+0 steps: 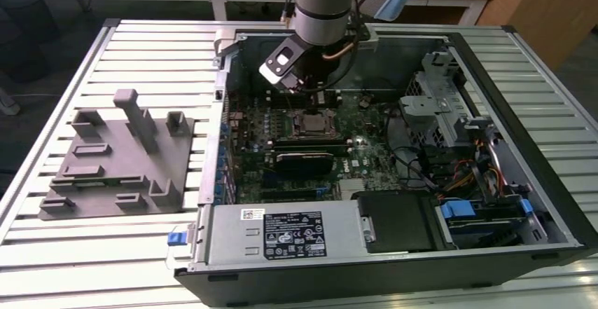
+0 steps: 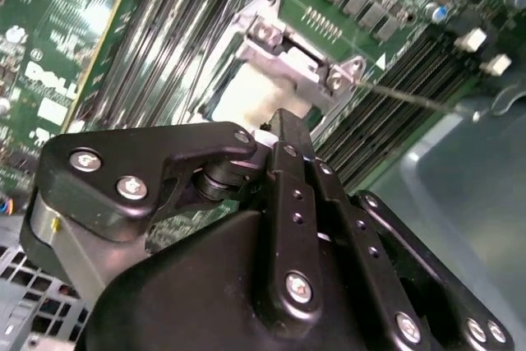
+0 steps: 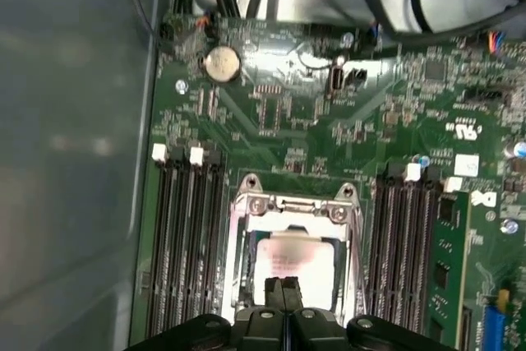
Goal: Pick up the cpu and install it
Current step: 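Close the cpu cover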
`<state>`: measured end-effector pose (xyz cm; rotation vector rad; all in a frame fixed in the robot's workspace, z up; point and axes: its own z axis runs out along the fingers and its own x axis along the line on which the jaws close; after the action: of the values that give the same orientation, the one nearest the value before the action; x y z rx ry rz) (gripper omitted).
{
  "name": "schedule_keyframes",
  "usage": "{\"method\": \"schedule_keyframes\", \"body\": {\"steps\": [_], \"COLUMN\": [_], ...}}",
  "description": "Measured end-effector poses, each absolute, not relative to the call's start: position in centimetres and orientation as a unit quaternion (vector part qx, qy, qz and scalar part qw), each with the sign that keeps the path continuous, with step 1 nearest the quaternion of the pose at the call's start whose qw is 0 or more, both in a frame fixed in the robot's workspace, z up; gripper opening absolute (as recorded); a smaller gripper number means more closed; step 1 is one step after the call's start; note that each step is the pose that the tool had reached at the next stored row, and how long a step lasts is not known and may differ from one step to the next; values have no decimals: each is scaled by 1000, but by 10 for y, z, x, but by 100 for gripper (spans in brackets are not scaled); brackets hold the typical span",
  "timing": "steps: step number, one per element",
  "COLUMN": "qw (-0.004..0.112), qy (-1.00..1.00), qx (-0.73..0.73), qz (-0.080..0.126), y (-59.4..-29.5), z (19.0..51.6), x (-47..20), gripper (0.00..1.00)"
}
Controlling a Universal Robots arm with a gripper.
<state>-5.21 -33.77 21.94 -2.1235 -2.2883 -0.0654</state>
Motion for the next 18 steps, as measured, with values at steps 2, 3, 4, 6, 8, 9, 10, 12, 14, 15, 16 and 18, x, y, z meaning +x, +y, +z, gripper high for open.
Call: {"method": "schedule_keyframes", "body": {"steps": [2, 3, 4, 6, 8, 9, 10, 12, 14, 15, 16, 18], "qw": [10, 10, 10, 10, 10, 10, 10, 10, 10, 10, 10, 10], "qy": [-733, -733, -733, -733, -733, -733, -733, -733, -733, -733, -733, -733], "qx": [-680, -680, -680, -680, -680, -680, -680, -680, -680, -680, -680, -680], "qz": [-21, -21, -21, -21, -21, -21, -21, -21, -21, -21, -21, -21], "y": [-338, -338, -338, -338, -338, -338, -338, -338, -338, -338, -338, -338], "z": [218, 217, 216, 214, 212, 211, 210, 208, 205, 204, 203, 201], "x": [-56, -58, -60, -62, -64, -65, -66, -66, -66, -66, -66, -66], "gripper": [11, 11, 11, 11, 11, 11, 11, 11, 11, 11, 11, 11]}}
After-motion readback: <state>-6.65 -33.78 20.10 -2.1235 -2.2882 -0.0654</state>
